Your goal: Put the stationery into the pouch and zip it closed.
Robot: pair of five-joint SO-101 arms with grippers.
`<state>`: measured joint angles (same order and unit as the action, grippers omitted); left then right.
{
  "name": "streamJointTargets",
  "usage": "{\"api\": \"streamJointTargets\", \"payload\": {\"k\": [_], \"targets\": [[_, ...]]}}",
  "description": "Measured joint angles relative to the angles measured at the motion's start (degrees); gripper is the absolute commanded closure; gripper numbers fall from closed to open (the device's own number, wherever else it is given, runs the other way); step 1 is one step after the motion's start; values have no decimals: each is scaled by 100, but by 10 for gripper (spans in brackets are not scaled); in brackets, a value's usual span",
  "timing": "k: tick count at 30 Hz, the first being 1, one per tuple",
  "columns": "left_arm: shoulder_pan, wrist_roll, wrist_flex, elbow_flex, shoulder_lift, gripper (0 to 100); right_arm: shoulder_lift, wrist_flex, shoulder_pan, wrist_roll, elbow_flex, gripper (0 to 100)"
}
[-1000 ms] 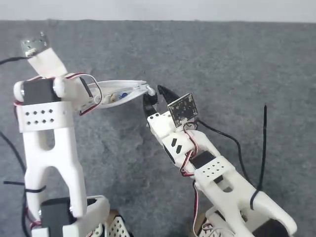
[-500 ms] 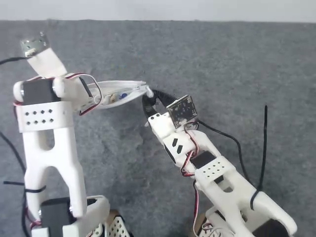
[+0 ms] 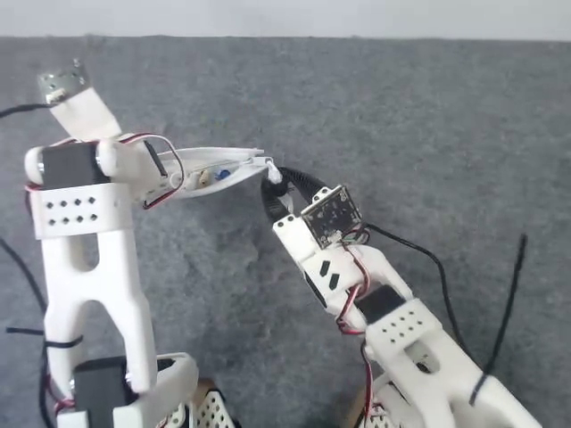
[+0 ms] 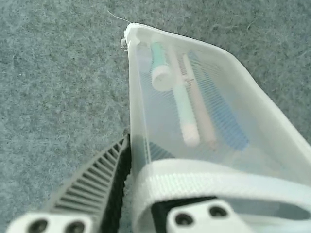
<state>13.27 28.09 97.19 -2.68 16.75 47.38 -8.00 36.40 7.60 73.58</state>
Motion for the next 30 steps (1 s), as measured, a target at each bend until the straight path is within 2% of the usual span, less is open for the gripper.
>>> {"api": "streamJointTargets", "payload": {"k": [7,12,20,30], "targets": [[193,-484,0,-202,0,777,993,1477,510,79,0,993],[193,-536,0,-264,0,772,1459,2321,949,501,0,993],[141,-536,0,-264,105,769,1996,3218,1503,615,0,993],[-941,-554,0,-264,844,769,2646,4141,1960,624,0,993]]}}
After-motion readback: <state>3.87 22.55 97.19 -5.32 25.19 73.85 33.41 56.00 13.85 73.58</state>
